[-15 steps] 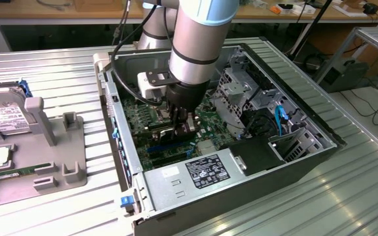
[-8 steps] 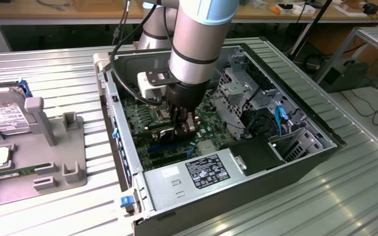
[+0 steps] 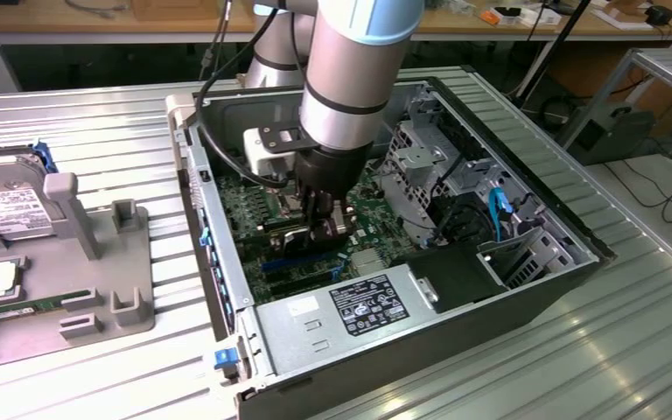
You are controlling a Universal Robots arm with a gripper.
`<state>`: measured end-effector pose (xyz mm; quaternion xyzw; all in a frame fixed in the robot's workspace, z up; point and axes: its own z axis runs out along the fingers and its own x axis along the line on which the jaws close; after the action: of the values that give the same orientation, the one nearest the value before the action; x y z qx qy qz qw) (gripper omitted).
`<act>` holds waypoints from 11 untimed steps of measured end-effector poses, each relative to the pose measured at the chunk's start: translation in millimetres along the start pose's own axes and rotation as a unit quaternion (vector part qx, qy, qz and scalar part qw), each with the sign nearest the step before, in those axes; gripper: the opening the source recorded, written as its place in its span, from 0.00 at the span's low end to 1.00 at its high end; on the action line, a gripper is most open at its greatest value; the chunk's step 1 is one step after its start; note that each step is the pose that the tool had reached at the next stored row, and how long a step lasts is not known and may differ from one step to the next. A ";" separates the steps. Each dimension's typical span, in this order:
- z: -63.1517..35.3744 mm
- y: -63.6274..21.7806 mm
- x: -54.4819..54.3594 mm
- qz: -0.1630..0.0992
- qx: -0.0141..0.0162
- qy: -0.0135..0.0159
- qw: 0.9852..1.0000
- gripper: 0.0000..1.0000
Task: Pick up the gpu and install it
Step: 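Insert the gpu into the slot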
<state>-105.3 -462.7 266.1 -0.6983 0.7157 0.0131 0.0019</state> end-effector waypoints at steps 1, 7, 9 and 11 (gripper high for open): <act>0.2 0.1 0.0 0.000 0.000 0.000 1.000 0.27; 2.5 0.7 0.6 0.000 0.000 0.001 1.000 0.27; 2.6 0.7 0.6 0.000 0.000 0.001 1.000 0.27; 2.6 0.7 0.6 0.000 0.000 0.001 1.000 0.27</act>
<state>-106.0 -463.3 263.5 -0.6983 0.7157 0.0127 0.0015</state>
